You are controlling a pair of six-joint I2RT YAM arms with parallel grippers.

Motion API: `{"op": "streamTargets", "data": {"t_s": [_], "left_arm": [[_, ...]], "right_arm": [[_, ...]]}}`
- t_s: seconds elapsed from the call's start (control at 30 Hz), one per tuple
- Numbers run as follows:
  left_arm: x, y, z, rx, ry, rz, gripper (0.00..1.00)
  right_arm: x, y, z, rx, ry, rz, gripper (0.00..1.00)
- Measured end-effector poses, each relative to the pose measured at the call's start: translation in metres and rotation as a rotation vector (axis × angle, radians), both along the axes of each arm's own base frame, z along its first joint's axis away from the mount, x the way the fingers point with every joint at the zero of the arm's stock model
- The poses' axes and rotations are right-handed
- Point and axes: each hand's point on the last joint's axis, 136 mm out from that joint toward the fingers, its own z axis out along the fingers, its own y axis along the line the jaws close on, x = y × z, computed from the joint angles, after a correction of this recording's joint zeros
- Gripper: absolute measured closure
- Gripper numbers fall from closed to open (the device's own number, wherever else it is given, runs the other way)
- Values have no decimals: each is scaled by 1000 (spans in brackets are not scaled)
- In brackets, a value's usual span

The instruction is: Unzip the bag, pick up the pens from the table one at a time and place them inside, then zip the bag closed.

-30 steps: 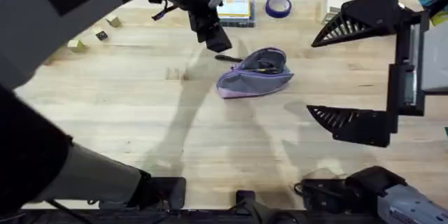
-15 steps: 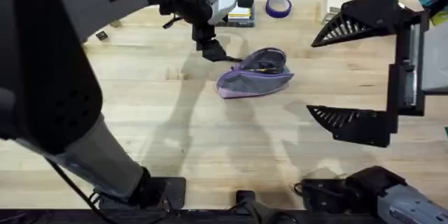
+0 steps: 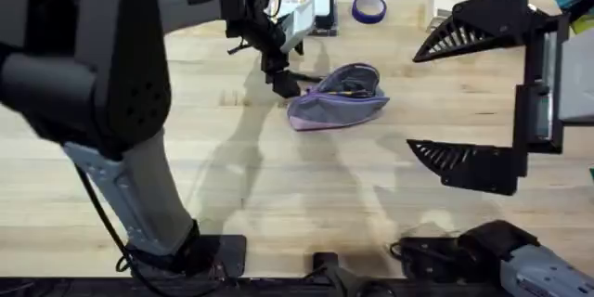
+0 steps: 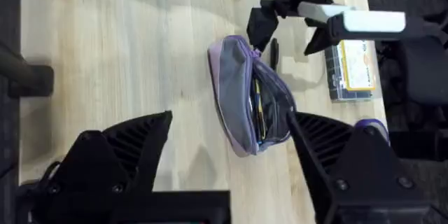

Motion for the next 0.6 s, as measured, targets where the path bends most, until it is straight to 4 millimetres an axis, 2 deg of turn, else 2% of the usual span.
{"op": "streamTargets", "data": {"t_s": [0.13,0.4,0.6], "left_arm": [[-3,-3,-14,-24,68,28,8],[-2,-4,-20,-76,186,153,8],[-2,-4,-20,-78,208,182,7]], "right_arm": [[0,0,0,0,0,0,4],[0,0,0,0,0,0,4],[0,0,0,0,0,0,4]]}}
